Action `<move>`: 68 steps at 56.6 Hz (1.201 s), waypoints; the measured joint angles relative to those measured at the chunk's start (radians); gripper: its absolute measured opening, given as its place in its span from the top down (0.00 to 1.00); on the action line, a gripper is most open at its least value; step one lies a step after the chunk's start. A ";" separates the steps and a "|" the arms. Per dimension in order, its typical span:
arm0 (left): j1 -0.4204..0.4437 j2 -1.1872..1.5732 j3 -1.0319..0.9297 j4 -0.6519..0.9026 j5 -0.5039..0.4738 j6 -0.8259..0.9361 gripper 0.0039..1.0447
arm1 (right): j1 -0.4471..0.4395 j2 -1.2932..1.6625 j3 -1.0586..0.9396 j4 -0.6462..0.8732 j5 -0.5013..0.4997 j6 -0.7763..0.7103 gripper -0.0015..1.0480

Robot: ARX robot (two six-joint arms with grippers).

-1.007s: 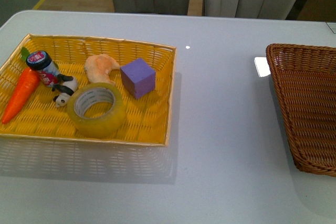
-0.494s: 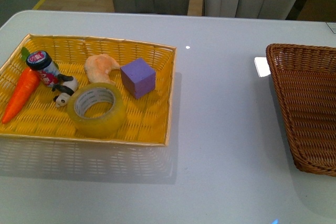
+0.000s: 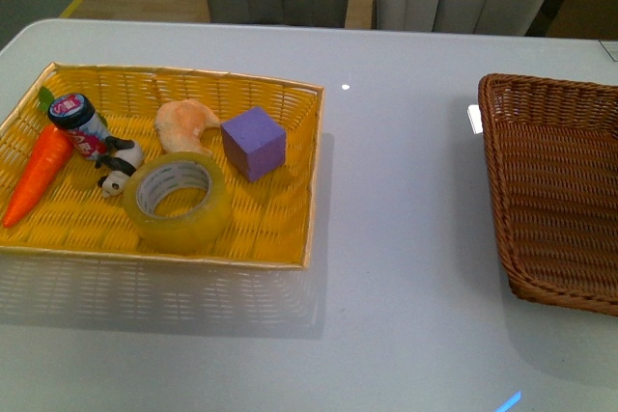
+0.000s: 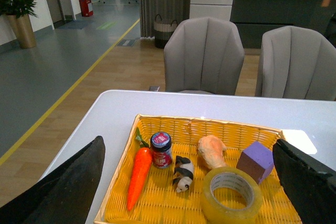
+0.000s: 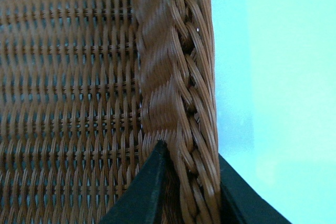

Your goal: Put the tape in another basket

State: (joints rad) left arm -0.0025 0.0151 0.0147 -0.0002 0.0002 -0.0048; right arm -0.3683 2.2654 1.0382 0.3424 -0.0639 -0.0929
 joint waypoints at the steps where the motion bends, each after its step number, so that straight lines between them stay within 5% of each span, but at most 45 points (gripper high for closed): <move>1: 0.000 0.000 0.000 0.000 0.000 0.000 0.08 | 0.002 -0.002 -0.002 -0.002 -0.003 0.004 0.85; 7: 0.000 0.000 0.000 0.000 0.000 0.000 0.08 | 0.031 -0.037 -0.031 -0.007 -0.011 0.053 0.95; 37: 0.000 0.000 0.000 0.000 0.000 0.000 0.08 | 0.286 -0.091 -0.117 0.010 -0.003 0.183 0.95; 53: 0.000 0.000 0.000 0.000 0.000 0.000 0.08 | 0.322 -0.085 -0.121 0.026 -0.019 0.183 0.95; 68: 0.000 0.000 0.000 0.000 0.000 0.000 0.08 | 0.283 -0.098 -0.160 0.133 0.009 0.114 0.52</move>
State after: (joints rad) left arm -0.0025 0.0151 0.0147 -0.0002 0.0002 -0.0048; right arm -0.0856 2.1670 0.8783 0.4751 -0.0551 0.0212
